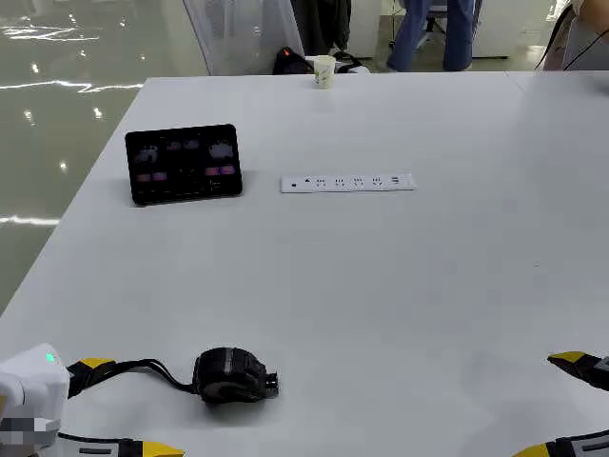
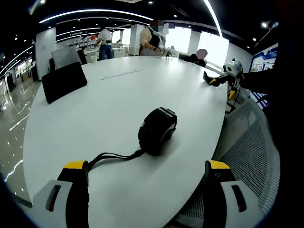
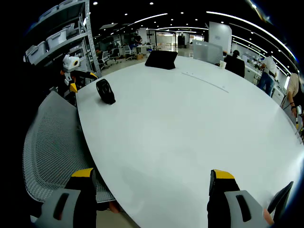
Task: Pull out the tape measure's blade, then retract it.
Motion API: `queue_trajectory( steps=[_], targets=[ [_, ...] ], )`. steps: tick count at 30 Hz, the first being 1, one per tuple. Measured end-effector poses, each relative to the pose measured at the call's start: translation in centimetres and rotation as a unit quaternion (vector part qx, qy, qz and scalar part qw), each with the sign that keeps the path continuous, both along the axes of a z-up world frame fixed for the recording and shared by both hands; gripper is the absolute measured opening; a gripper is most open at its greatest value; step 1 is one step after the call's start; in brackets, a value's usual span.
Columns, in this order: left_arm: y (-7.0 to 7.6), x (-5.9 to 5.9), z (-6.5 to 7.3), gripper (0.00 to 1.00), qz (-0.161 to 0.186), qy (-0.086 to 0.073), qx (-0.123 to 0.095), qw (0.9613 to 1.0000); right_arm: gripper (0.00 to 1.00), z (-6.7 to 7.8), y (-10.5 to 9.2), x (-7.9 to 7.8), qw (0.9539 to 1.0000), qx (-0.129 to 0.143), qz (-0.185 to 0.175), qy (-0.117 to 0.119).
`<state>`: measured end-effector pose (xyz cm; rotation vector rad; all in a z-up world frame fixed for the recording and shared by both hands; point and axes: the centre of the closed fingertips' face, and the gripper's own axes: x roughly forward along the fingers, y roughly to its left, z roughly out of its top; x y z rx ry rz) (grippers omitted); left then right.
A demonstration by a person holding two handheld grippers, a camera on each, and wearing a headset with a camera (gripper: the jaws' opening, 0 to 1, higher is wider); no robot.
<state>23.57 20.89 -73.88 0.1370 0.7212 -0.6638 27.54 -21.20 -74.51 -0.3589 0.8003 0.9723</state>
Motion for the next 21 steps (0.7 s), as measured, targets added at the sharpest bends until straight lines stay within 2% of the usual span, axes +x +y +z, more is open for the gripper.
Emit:
queue_trajectory(
  steps=[6,17,19,21],
  targets=[
    [-0.11,0.3,0.46,0.99,-0.004,-0.003,0.003,1.0,0.99,0.07,0.11,-0.19,1.0,0.004,-0.005,0.003],
    [-0.35,0.34,0.17,0.99,-0.011,0.001,0.005,0.9999,0.99,-0.05,0.12,-0.1,0.9999,0.003,-0.013,0.002],
    [-0.38,0.18,-0.2,0.99,-0.007,0.017,0.004,0.9998,0.99,-0.16,0.12,0.06,0.9999,0.003,-0.016,0.002],
    [-0.3,0.19,-0.48,0.99,-0.008,0.022,0.013,0.9996,0.99,-0.2,0.32,0.12,0.9999,0.004,-0.012,-0.003]
  ],
)
